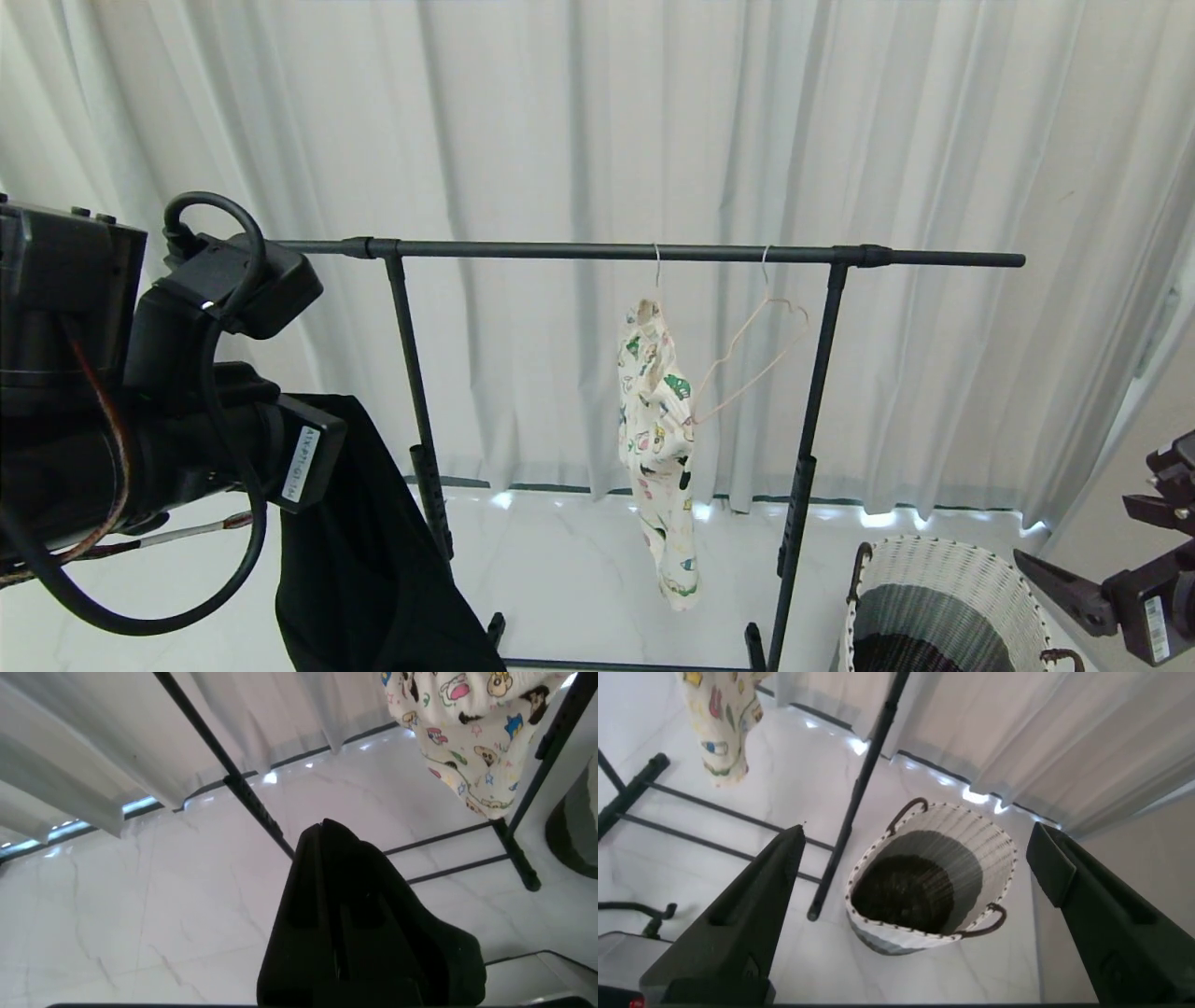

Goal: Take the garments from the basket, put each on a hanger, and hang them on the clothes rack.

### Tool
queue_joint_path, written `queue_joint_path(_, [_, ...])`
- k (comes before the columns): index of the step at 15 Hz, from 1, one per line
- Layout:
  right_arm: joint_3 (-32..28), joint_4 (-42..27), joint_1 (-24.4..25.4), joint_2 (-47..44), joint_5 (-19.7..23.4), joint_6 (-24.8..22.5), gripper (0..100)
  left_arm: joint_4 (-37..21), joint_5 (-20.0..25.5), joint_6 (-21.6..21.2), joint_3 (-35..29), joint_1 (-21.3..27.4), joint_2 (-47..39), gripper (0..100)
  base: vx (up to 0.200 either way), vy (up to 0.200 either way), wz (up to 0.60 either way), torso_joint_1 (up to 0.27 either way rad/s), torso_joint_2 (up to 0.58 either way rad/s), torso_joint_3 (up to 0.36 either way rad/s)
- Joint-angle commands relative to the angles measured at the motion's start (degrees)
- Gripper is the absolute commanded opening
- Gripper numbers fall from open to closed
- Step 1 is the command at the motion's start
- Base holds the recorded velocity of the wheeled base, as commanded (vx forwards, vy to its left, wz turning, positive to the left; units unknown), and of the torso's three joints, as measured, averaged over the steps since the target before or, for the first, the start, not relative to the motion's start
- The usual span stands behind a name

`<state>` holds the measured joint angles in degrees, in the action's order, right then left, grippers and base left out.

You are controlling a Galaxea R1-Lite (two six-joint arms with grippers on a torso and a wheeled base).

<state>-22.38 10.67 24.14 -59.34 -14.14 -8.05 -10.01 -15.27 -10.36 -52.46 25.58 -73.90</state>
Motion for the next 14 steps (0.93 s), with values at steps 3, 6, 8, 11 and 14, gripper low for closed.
queue_joint_path(3, [1.82, 3.84, -0.58, -0.77, 0.34, 5.50, 100, -0.01, -0.02, 0.08, 0.16, 0.00, 0.33, 0, 0.000, 0.000, 0.00, 0.129, -0.28, -0.147])
queue_joint_path(6, [3.22, 7.18, -0.85, -1.04, 0.34, 11.47, 100, -0.01, 0.07, 0.08, 1.13, 0.00, 1.04, 0, 0.000, 0.000, 0.00, 0.012, -0.03, -0.012])
queue_joint_path(8, [3.40, 7.44, -0.76, -1.92, 0.34, 14.02, 100, 0.34, 0.07, 0.17, 1.83, 0.00, 1.04, 0, 0.000, 0.000, 0.00, 0.000, 0.00, 0.000])
queue_joint_path(11, [-4.69, 8.76, -3.40, -5.43, 7.90, 18.33, 100, 5.09, -0.19, 2.01, 4.29, 0.00, 1.13, 0, 0.000, 0.000, 0.00, 0.000, 0.00, 0.000])
queue_joint_path(14, [-20.77, 0.06, -4.45, -11.32, 7.81, 18.15, 100, 12.47, -1.78, 1.66, 8.95, 0.00, 1.13, 0, 0.000, 0.000, 0.00, 0.000, 0.00, 0.000])
